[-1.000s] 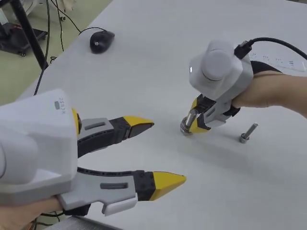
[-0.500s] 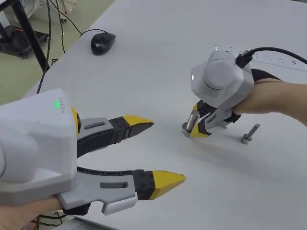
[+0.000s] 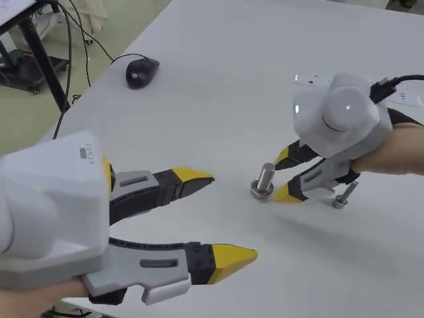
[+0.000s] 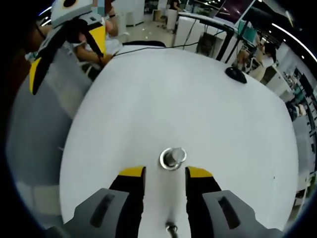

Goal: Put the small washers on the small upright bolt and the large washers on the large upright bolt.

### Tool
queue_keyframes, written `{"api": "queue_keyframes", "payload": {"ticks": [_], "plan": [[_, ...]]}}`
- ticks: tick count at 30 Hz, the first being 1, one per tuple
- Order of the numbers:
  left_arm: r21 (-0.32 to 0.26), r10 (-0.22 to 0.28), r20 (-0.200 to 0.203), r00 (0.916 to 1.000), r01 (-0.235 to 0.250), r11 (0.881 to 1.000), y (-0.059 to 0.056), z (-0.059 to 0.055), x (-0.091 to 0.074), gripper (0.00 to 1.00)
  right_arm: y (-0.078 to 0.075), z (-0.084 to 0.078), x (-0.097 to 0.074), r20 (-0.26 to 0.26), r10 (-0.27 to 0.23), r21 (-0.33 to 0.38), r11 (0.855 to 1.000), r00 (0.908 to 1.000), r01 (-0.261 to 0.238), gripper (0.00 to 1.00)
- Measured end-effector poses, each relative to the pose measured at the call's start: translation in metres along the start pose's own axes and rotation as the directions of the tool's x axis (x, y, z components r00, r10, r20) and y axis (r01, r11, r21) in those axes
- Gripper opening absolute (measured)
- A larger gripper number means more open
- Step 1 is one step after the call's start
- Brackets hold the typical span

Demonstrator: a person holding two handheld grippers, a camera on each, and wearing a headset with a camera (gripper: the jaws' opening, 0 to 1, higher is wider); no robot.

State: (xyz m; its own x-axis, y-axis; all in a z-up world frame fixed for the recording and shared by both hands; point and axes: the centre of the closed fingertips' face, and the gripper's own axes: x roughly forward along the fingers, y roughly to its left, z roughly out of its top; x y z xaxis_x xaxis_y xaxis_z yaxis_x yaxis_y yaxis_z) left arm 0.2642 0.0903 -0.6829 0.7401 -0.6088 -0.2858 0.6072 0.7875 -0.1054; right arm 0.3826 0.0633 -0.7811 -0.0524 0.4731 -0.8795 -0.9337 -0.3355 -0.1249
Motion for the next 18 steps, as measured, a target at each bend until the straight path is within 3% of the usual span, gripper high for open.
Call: {"api": "queue_keyframes", "payload": {"ticks": [5,11,14,15,16,18], "plan": [[0.003,-0.017,-0.003,0.9998,0.017,1.000,-0.004,0.000,0.003,0.56,0.013,-0.005,-0.016,0.029,-0.034,0.011,0.999,0.9990,0.034,0.30],[-0.010,-0.033,0.002,0.9995,0.033,0.999,-0.008,-0.001,0.004,0.56,0.032,-0.005,-0.037,0.139,-0.081,0.093,0.993,0.9870,0.068,0.30],[-0.018,-0.041,0.017,0.9990,0.041,0.999,-0.009,0.002,0.004,0.56,0.044,-0.001,-0.049,0.219,-0.098,0.143,0.987,0.9707,0.067,0.30],[-0.021,-0.044,0.022,0.9988,0.044,0.999,-0.009,0.003,0.003,0.56,0.048,0.001,-0.054,0.259,-0.107,0.156,0.985,0.9600,0.068,0.30],[-0.024,-0.049,0.032,0.9983,0.050,0.998,-0.009,0.006,0.003,0.56,0.051,0.001,-0.057,0.273,-0.116,0.181,0.981,0.9550,0.067,0.30],[-0.035,-0.058,0.050,0.9971,0.060,0.998,-0.011,0.011,0.002,0.56,0.061,0.007,-0.064,0.346,-0.114,0.185,0.981,0.9314,0.051,0.30]]}}
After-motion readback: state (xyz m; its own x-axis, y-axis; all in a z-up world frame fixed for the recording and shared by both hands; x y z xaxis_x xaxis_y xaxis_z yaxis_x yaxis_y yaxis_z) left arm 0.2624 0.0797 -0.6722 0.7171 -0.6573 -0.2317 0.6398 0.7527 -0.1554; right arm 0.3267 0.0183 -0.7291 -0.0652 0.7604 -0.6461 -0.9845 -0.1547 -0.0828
